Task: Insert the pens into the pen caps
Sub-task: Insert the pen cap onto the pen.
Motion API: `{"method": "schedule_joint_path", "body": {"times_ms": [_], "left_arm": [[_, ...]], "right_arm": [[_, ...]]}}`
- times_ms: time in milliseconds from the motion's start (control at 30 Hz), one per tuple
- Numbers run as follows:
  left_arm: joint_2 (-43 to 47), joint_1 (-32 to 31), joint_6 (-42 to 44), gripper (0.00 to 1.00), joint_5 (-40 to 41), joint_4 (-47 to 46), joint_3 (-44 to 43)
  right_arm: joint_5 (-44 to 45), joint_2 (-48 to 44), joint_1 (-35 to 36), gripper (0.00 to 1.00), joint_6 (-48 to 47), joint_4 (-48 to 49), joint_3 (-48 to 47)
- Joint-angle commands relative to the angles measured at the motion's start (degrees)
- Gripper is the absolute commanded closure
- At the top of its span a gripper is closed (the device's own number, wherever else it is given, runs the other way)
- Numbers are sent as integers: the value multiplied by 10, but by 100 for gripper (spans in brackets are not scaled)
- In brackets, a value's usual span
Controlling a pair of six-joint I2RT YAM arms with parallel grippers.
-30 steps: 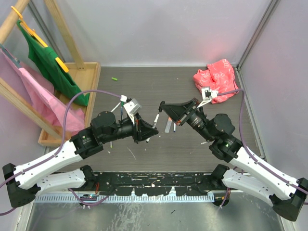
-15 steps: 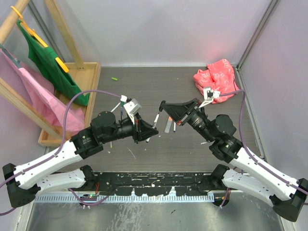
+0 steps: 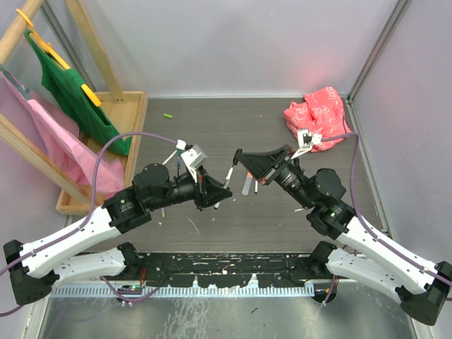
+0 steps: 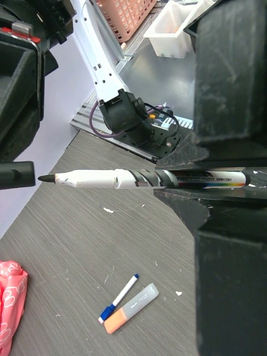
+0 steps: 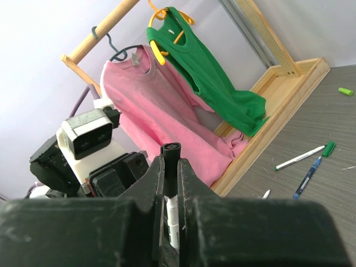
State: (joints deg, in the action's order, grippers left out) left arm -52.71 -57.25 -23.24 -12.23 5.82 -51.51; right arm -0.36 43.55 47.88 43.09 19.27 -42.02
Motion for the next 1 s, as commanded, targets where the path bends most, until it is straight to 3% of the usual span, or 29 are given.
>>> {"method": "schedule_joint_path", "body": {"times_ms": [0, 967], "left_arm": [[16, 2, 5, 100, -1, -30, -1], [13, 1, 3, 100, 1, -33, 3]], "right_arm": [[-9, 4, -1, 100, 7, 29, 4], [20, -24, -1, 100, 22, 65, 15]]}}
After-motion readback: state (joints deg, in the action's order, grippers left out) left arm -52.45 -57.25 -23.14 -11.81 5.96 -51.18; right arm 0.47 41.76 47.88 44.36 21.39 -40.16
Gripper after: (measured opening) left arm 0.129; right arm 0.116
